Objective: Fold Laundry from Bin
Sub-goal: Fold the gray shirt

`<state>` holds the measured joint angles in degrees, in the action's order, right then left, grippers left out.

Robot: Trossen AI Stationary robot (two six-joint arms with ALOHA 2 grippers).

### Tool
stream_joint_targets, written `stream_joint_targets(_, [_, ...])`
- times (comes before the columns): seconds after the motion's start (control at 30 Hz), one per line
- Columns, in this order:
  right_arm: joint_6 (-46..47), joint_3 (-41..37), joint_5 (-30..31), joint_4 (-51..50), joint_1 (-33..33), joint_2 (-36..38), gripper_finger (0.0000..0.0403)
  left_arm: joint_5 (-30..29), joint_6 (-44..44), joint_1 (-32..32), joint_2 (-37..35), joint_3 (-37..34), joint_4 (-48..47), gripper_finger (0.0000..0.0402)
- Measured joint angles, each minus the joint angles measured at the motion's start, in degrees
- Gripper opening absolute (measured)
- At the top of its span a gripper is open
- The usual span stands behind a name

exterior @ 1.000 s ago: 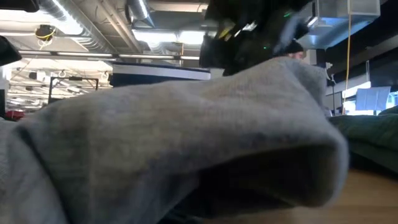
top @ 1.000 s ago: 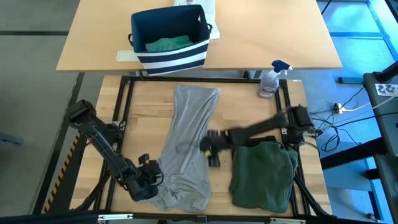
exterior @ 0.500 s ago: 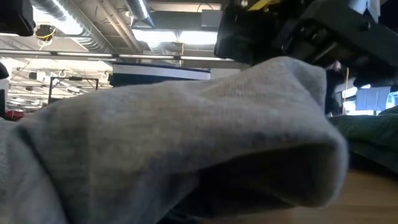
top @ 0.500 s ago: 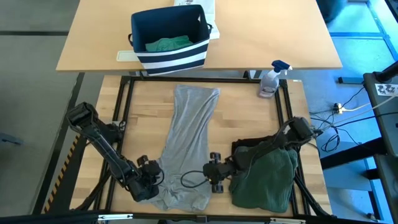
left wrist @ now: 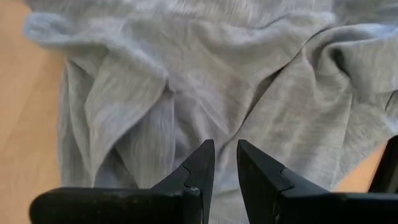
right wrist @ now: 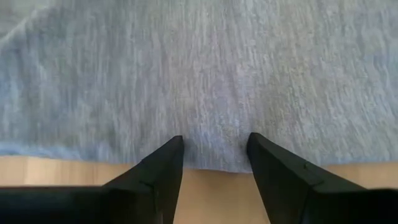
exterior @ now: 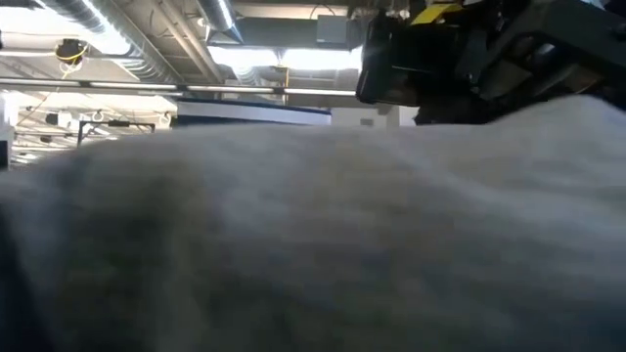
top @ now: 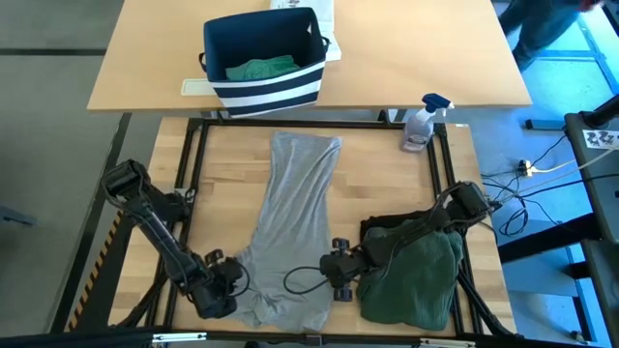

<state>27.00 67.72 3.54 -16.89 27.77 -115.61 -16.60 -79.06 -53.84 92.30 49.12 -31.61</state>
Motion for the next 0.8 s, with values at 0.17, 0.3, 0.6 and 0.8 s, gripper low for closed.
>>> stream_joint_targets(0.17, [-0.11,-0.35,0.22,-2.07,0.0,2.9,0.0185,0.0,3.45,-1.31,-0.09,1.42,0.59,0.0064])
stream_joint_targets(0.3, [-0.97,-0.82,3.43,-3.87,0.02,6.49,0.0185,-1.93,12.09,-3.87,-0.11,4.01,2.69,0.0064])
stream_joint_targets(0.6, [-3.1,-0.55,9.03,-4.3,-1.28,8.32,0.0185,-7.95,15.05,-7.22,2.52,5.2,3.84,0.0065])
stream_joint_targets(0.8, [-3.72,-0.54,9.4,-3.96,-3.17,8.34,0.0185,-2.29,26.81,-5.34,2.62,5.25,18.02,0.0103])
